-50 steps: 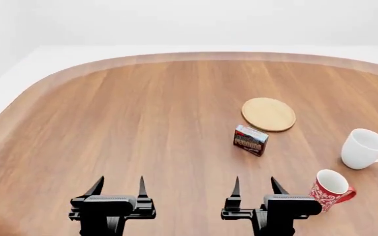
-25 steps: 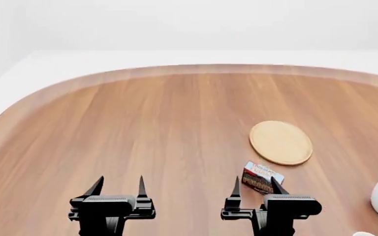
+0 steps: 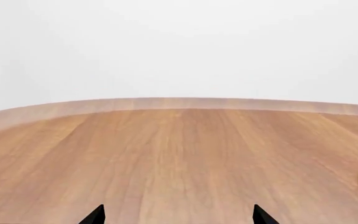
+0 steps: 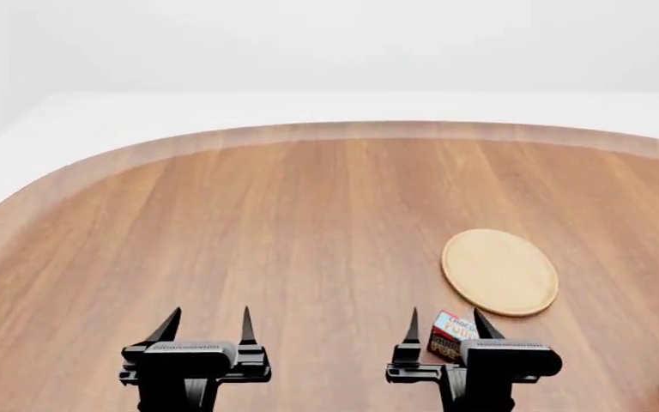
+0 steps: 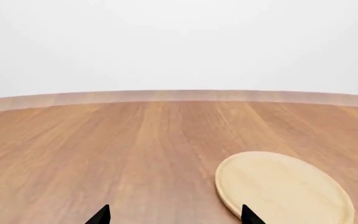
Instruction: Put the chocolate pudding to the left of the plate.
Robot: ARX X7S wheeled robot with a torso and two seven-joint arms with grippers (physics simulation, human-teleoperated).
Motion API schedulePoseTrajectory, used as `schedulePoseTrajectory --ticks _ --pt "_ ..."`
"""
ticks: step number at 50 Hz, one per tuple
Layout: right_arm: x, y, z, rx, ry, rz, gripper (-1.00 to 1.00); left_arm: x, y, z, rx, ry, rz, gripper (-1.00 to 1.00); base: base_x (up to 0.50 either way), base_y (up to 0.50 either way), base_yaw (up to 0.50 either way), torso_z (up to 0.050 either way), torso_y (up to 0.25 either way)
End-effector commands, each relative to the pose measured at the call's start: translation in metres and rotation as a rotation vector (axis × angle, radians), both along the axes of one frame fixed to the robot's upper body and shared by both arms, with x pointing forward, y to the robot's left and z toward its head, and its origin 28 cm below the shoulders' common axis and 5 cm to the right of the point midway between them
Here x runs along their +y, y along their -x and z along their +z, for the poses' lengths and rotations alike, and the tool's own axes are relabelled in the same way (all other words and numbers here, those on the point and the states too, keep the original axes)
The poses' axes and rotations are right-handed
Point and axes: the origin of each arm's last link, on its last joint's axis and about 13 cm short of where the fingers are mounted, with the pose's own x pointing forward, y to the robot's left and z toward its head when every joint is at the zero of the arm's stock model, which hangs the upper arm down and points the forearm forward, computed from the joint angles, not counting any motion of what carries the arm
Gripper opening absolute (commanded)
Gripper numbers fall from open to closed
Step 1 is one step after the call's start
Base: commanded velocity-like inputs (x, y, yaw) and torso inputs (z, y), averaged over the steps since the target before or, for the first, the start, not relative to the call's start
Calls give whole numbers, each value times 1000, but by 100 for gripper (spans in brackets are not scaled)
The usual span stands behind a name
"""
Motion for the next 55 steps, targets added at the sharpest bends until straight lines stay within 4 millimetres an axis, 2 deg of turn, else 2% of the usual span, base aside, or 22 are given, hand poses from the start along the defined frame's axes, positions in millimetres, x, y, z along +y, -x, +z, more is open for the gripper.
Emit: schedulePoseTrajectory --ticks 1,7,16,25,30,41,55 --pt "-1 0 4 6 -10 1 100 0 0 0 5 0 -2 100 0 0 0 0 0" --pt "-7 7 53 0 -6 40 100 0 -1 0 13 0 -5 100 0 0 0 0 2" --pt "-29 -16 114 162 85 138 100 0 -1 0 16 4 -3 100 0 0 0 0 0" --pt "-55 -28 175 298 172 219 100 0 -2 0 23 7 -4 100 0 0 0 0 0" --pt "-70 -39 200 404 191 273 100 0 -3 0 27 7 -6 100 0 0 0 0 0" --pt "-95 -77 228 714 310 492 100 0 -4 0 33 7 -10 100 0 0 0 0 0" --pt "-106 -90 249 930 477 655 100 0 -3 0 35 7 -10 100 0 0 0 0 0"
